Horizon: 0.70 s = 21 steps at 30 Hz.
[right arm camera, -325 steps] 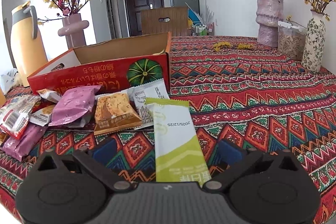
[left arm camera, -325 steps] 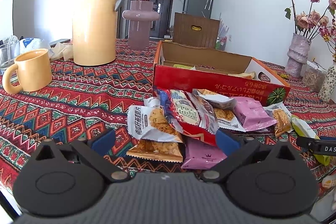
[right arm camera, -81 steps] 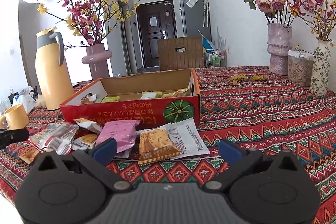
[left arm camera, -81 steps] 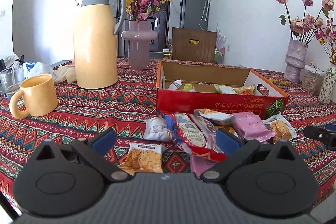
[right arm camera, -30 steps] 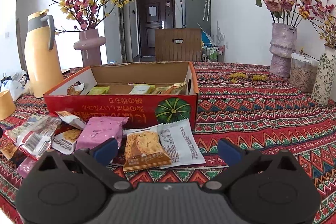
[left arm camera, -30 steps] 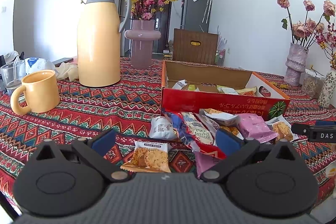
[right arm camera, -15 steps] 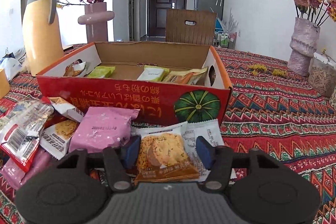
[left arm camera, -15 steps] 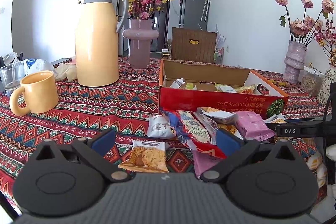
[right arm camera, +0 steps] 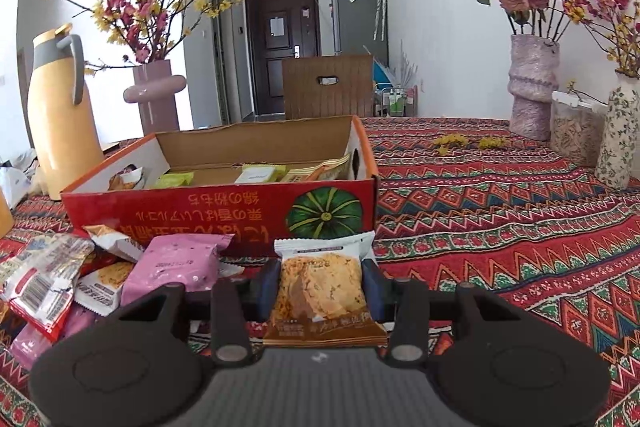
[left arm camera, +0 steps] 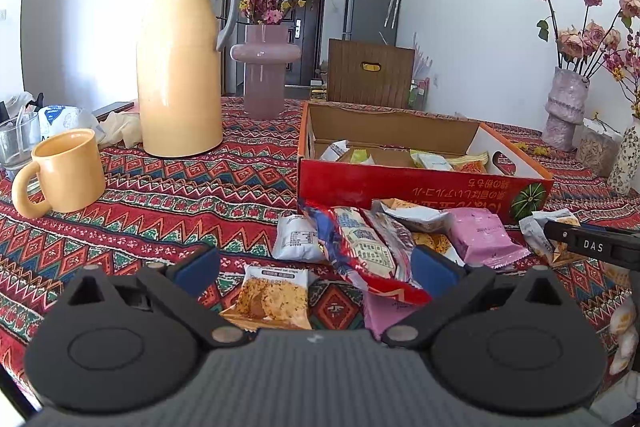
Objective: Organize snacks
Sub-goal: 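Grasp the white-and-blue QR-code packet with the left gripper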
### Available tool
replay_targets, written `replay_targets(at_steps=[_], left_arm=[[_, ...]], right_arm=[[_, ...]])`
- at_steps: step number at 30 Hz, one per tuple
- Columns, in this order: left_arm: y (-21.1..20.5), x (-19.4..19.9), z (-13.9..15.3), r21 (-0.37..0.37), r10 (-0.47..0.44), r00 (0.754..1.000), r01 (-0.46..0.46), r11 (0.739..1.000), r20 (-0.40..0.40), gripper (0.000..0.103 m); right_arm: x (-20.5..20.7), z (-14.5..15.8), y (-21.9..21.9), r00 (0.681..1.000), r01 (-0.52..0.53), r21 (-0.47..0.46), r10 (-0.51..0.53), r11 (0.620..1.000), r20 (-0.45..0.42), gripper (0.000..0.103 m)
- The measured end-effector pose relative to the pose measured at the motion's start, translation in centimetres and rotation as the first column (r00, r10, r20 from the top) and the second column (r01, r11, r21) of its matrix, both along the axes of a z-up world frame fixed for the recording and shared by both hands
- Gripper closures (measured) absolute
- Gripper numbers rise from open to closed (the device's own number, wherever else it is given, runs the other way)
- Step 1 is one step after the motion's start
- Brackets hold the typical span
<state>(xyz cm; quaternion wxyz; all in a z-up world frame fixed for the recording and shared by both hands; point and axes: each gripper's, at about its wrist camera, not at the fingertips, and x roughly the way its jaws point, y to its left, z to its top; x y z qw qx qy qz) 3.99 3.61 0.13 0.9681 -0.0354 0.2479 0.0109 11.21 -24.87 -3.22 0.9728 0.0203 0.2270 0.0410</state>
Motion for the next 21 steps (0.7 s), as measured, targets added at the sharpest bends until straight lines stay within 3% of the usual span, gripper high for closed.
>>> replay_targets(at_steps=[8, 12, 17, 21], left_arm=[[-2.3, 2.9, 1.5, 0.051, -0.015, 0.999, 0.018, 0.999, -0.044, 0.000], [-3.7, 5.9, 1.9, 0.079, -0.017, 0.991, 0.028, 0.996, -0.136, 0.000], [-5.1, 9.5, 0.7, 0.113, 0.002, 0.958, 0.031, 0.993, -0.286, 0.000], [-5.7, 11.1, -0.1, 0.145, 0.036, 0.940, 0.015, 0.989, -0.339, 0.001]], right_arm=[[0.1, -0.8, -1.2, 0.998, 0.025, 0.040, -0.027, 0.999, 0.057, 0.060], [-0.1, -0.8, -1.3, 0.997, 0.015, 0.045, -0.019, 0.999, 0.073, 0.060], [-0.2, -0.9, -1.4, 0.997, 0.004, 0.056, -0.008, 0.998, 0.073, 0.060], [-0.2, -0.9, -1.5, 0.997, -0.005, 0.064, 0.000, 0.998, 0.075, 0.060]])
